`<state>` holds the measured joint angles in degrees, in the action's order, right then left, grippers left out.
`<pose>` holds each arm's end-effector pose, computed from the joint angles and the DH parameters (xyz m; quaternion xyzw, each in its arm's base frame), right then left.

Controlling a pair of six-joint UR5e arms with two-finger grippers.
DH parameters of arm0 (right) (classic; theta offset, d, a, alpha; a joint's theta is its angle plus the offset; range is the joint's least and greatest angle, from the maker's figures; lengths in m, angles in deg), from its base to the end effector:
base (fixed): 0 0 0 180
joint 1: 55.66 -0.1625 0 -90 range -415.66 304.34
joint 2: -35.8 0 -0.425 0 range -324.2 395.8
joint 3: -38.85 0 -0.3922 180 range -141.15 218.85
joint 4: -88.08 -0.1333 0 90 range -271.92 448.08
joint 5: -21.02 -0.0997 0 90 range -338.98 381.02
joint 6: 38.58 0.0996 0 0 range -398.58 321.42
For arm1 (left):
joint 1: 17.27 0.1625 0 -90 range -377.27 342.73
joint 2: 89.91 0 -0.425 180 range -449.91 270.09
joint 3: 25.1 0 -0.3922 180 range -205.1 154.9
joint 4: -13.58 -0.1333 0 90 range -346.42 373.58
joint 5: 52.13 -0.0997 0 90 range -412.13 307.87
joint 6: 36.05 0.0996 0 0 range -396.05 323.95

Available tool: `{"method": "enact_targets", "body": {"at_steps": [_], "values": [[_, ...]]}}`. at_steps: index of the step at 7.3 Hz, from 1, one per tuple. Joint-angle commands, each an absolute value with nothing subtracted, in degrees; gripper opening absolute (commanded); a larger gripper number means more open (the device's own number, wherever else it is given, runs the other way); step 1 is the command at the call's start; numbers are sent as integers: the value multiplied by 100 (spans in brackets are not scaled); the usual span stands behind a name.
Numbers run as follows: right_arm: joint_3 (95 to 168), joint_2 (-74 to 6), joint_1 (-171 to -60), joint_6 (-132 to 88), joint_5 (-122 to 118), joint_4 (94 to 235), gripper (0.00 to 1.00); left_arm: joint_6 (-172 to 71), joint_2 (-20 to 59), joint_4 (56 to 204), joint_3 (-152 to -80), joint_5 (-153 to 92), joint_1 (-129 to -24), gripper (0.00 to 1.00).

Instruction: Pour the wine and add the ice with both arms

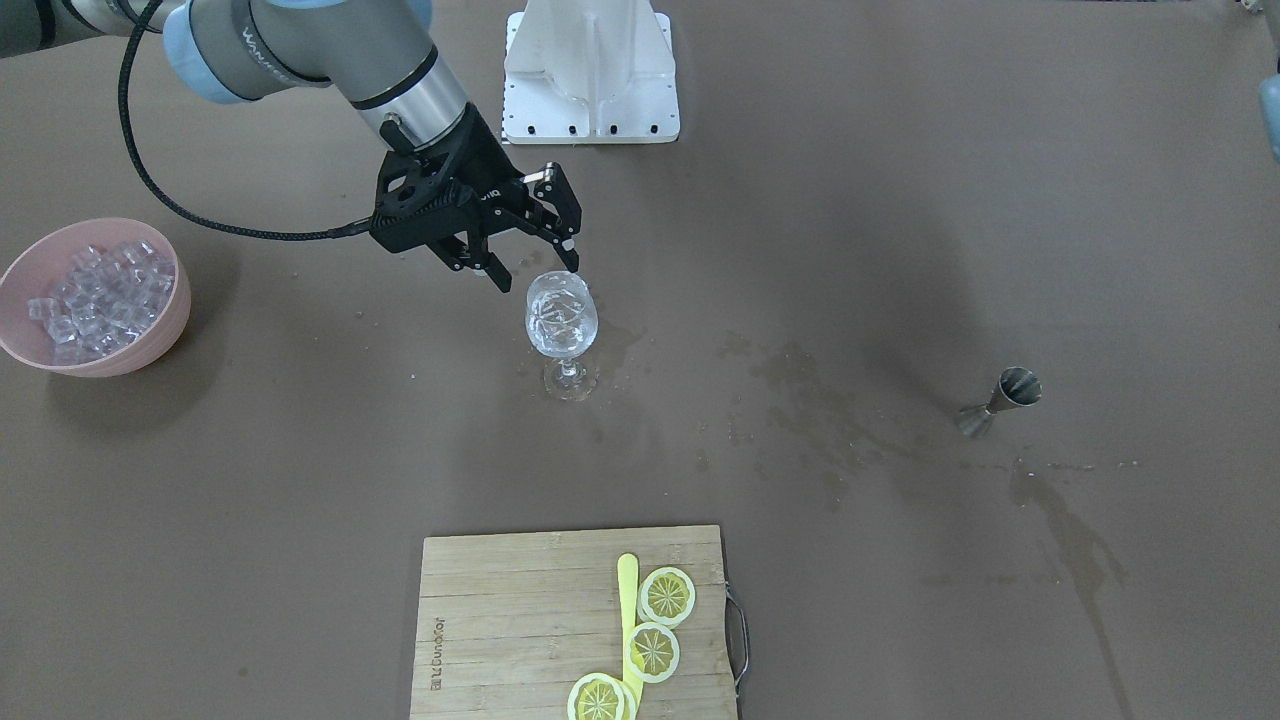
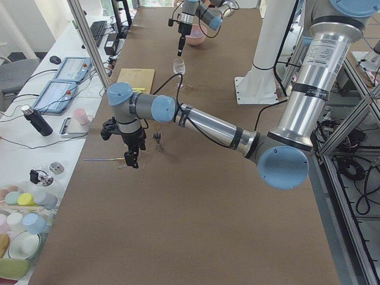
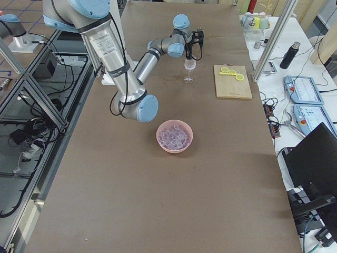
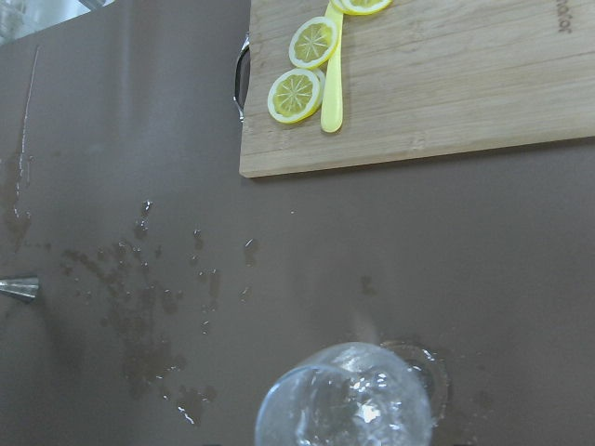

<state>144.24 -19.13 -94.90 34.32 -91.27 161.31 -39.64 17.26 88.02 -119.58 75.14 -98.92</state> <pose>-0.4178 -0.4646 0.1516 0.1145 -0.5548 0.0519 0.8224 0.0146 -0.6018 0.4921 0.0169 0.3226 0.0563 0.9447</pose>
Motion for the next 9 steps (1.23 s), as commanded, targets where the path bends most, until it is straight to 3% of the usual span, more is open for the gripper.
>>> {"method": "enact_targets", "body": {"at_steps": [1,4,6,9], "values": [[14676,-2376,-10028,2198,-9524,16565,100,-3940,1732,8802,-11958,7505,-9944,98],[14889,-3272,-11222,-99,-10428,17646,100,-3931,1732,8802,-11958,7505,-10094,98],[14749,-4351,-12127,-1529,-10913,17711,100,-3335,1593,8802,-11854,7522,-10304,98],[13882,-5075,-13166,-3300,-11002,17694,100,-2791,1039,8969,-11661,7749,-10646,98]]}}
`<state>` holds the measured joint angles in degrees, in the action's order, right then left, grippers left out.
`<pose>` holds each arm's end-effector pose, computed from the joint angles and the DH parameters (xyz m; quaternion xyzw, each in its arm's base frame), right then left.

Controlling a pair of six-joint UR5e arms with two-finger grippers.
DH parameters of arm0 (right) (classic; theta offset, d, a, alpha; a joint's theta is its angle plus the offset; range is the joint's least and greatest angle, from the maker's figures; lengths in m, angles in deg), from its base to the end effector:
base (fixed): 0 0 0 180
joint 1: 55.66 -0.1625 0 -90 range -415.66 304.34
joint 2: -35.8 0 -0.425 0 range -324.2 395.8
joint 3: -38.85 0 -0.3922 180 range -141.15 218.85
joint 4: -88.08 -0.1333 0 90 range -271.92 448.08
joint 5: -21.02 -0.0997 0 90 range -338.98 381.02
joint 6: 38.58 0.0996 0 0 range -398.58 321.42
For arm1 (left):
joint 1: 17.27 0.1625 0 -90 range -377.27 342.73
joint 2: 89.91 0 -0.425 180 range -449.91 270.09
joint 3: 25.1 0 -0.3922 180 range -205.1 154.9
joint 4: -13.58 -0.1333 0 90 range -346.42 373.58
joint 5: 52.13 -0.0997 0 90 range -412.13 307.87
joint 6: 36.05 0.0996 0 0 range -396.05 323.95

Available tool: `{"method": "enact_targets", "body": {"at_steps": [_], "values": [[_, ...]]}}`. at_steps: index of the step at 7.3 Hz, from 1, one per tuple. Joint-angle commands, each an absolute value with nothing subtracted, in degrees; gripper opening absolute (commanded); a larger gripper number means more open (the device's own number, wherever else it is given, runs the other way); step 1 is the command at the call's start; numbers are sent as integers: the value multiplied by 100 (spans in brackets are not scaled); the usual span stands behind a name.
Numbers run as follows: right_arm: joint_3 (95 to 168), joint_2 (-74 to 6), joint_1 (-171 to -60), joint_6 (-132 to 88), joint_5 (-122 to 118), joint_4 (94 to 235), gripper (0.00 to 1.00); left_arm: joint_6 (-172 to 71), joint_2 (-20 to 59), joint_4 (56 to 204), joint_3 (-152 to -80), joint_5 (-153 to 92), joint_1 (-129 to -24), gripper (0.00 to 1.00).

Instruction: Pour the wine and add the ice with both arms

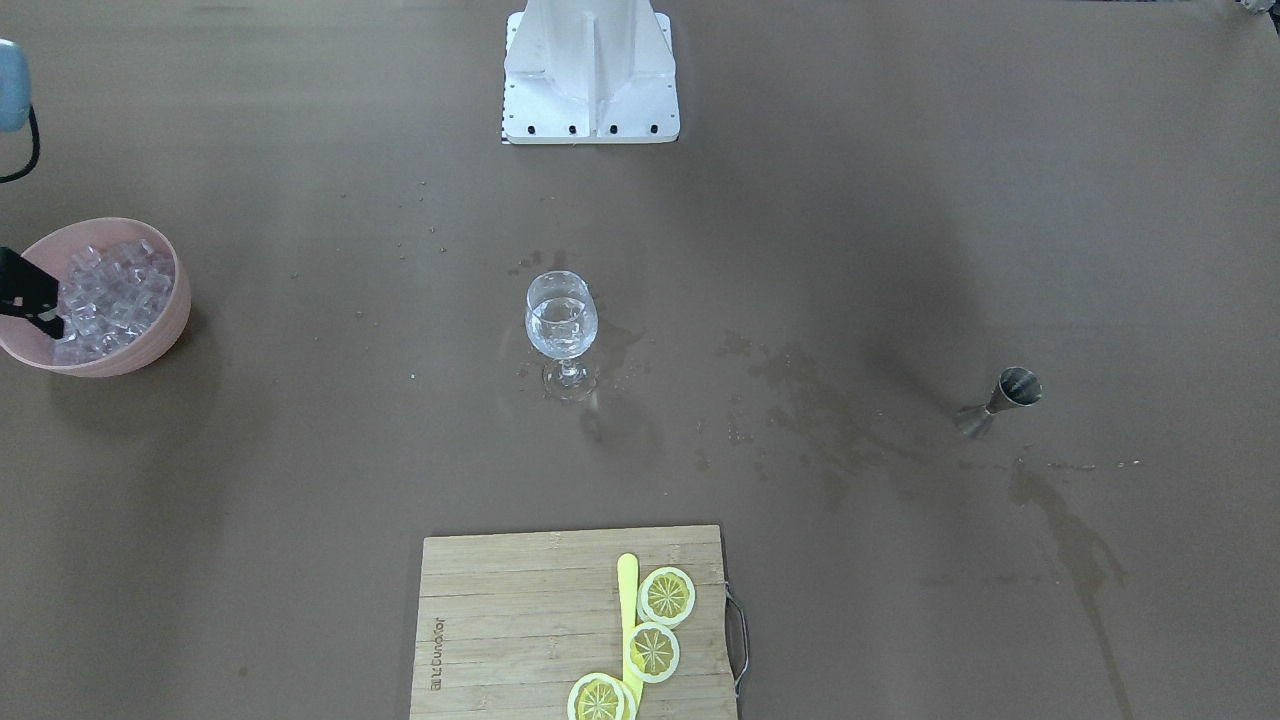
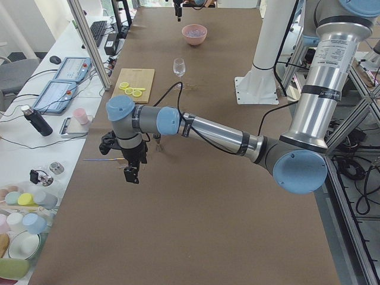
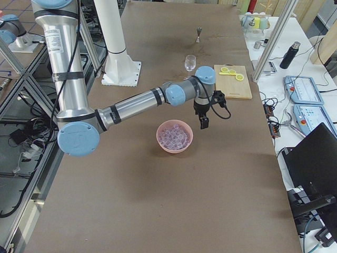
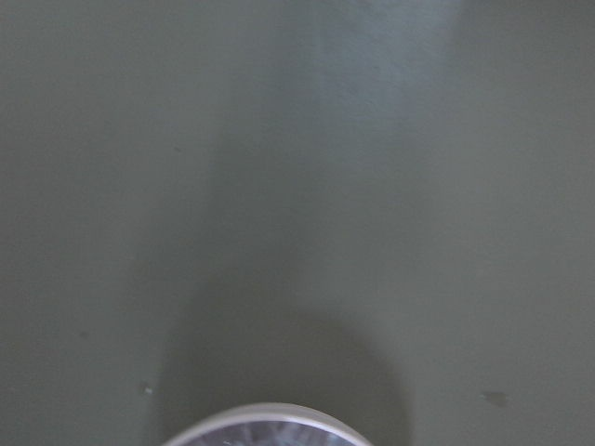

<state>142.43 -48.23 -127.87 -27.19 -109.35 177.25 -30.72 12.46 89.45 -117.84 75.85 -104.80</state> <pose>-0.0976 -0.5292 0.4904 0.0751 -0.3705 -0.1125 0.9189 -0.0473 -0.5733 0.5522 0.0162 0.3251 0.0671 0.9432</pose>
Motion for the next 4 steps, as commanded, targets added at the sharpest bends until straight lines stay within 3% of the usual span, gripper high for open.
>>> {"method": "enact_targets", "body": {"at_steps": [1,4], "values": [[13765,-5207,-13229,-3530,-11098,17685,100,-2640,829,8978,-11659,7812,-10744,98],[13484,-5279,-13588,-3550,-11134,17693,100,-2595,98,9768,-11546,7987,-10876,98]]}}
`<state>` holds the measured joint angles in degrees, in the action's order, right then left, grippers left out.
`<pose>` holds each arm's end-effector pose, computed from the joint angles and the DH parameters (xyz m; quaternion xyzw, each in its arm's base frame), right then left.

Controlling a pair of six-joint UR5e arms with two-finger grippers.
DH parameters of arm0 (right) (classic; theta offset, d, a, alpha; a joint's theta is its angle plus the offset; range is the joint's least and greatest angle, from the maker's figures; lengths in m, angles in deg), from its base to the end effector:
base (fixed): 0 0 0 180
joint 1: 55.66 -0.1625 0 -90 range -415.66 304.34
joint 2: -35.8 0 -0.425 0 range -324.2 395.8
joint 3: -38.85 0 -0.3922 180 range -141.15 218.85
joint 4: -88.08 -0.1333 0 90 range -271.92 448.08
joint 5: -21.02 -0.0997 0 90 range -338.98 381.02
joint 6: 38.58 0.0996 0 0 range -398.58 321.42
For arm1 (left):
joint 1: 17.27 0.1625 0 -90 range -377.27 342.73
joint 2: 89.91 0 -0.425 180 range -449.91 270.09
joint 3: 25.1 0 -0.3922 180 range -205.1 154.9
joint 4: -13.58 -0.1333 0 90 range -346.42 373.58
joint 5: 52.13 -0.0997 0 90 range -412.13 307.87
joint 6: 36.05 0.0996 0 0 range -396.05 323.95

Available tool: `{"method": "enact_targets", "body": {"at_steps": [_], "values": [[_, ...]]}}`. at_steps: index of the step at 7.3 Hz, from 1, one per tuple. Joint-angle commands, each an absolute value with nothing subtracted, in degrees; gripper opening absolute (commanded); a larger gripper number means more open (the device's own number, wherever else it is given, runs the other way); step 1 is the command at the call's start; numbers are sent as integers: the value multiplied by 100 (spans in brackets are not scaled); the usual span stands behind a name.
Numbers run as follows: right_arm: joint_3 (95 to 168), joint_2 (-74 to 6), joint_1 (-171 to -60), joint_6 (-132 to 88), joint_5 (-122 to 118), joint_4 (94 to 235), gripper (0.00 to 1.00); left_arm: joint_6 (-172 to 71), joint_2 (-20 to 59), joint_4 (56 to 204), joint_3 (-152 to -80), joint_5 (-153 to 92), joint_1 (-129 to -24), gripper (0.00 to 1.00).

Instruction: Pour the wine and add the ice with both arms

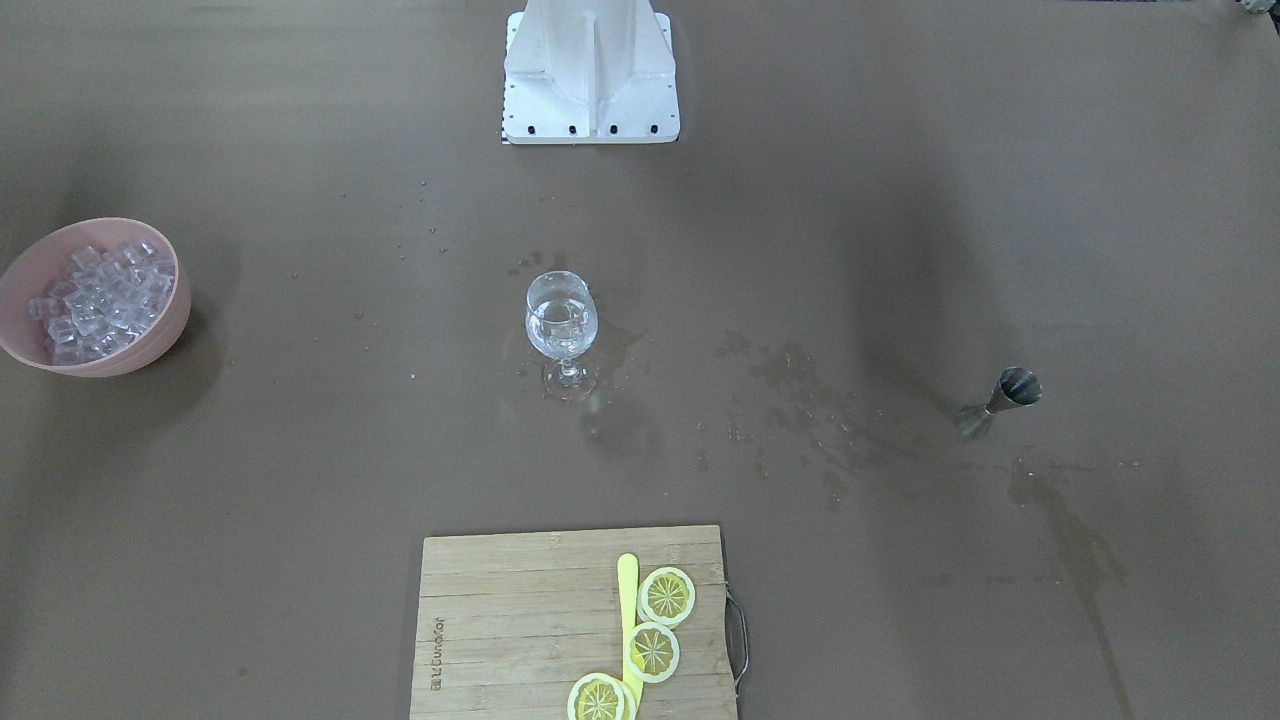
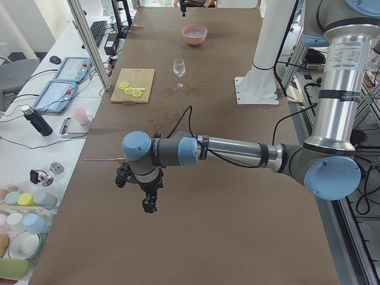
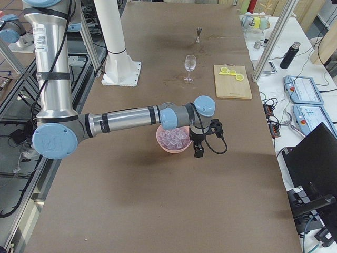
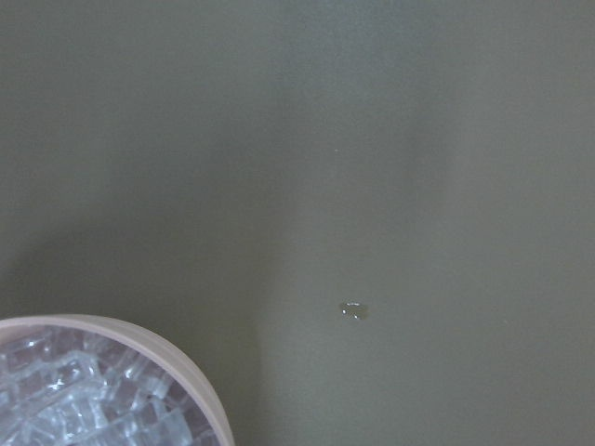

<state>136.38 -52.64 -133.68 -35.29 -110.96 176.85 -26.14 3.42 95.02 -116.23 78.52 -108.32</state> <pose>-0.0407 -0.5129 0.5804 0.0358 -0.3647 -0.1026 0.9247 -0.0777 -0.5084 0.6388 -0.0002 0.3487 0.0600 0.9353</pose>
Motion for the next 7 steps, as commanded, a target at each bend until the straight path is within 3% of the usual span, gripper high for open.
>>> {"method": "enact_targets", "body": {"at_steps": [1,5,7], "values": [[13439,-5288,-13790,-3550,-11134,17737,100,-2586,89,9778,-11484,8093,-10911,98],[12790,-5323,-14415,-3541,-11600,17755,100,-2586,88,9769,-11396,8085,-11016,98],[12815,-5393,-14557,-3541,-11609,17755,100,-2586,123,9769,-11387,8085,-11026,98]]}}
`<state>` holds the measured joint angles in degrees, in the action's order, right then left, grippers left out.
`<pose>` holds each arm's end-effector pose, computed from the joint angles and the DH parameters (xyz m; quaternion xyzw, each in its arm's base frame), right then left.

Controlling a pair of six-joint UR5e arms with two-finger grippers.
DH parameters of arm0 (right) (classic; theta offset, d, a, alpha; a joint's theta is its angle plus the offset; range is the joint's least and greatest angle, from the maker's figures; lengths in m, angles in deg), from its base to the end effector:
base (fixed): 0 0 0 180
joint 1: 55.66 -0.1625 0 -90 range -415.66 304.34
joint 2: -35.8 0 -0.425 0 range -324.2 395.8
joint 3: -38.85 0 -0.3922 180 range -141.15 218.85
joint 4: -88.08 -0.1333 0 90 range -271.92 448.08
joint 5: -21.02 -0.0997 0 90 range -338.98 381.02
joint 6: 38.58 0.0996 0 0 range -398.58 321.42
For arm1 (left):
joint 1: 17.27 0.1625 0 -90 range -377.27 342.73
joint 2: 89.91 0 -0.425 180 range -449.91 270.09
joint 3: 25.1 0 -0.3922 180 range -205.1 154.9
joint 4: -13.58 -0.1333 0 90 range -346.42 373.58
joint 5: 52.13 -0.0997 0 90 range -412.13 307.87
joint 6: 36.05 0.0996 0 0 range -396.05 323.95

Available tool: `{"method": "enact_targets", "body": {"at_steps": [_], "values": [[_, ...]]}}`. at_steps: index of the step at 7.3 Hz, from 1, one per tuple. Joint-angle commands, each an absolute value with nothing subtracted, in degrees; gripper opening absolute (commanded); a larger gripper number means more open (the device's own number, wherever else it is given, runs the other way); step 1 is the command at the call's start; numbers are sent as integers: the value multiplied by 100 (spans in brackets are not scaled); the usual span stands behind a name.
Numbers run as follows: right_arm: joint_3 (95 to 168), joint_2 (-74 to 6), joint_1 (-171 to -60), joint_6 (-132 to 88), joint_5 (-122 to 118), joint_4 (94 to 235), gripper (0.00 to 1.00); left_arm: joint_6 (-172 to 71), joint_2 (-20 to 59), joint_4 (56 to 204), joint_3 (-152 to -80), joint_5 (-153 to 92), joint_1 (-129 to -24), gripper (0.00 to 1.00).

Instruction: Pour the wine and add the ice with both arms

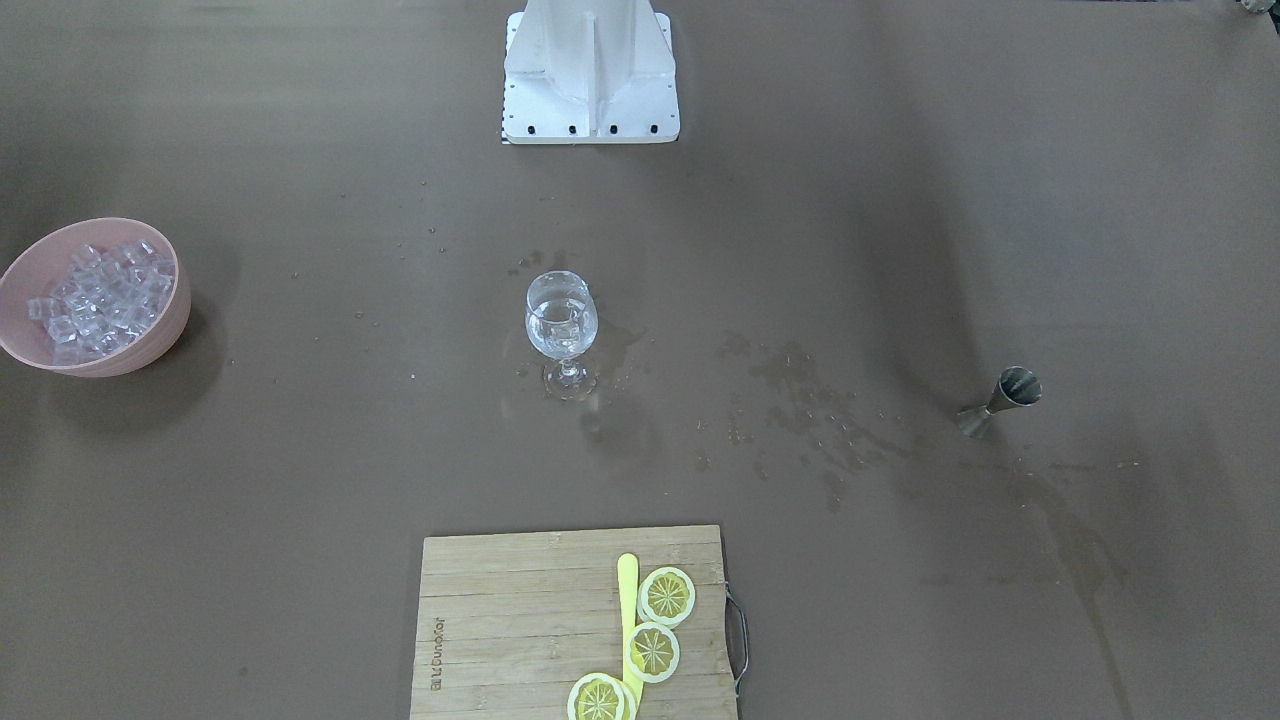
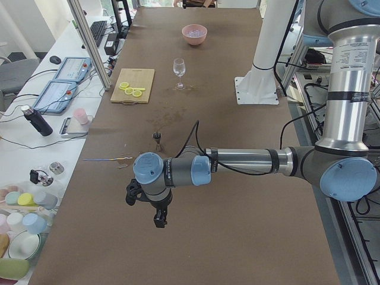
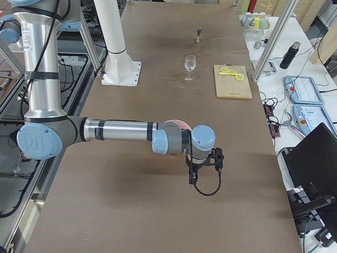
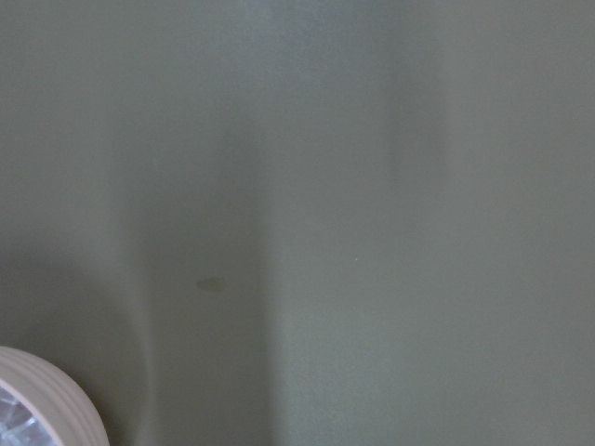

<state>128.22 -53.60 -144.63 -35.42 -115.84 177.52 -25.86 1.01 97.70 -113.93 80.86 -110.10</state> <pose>0.0517 -0.4980 0.6549 -0.0103 -0.3975 0.0152 0.9174 -0.0895 -0.4865 0.6722 -0.0079 0.3692 0.0401 0.9285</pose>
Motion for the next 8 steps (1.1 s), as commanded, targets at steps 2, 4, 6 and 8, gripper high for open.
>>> {"method": "enact_targets", "body": {"at_steps": [2,4,6,8], "values": [[12885,-5385,-14706,-3550,-11617,17816,100,-2612,124,9769,-11369,8085,-11026,98],[13208,-5367,-14733,-3550,-11626,18341,100,-2612,124,9769,-11369,8094,-11026,98],[13263,-5367,-14724,-3550,-11618,18440,100,-2612,158,9769,-11334,8085,-11026,98],[13263,-5350,-14724,-3550,-11609,18449,100,-2612,185,9778,-11308,8094,-11026,98]]}}
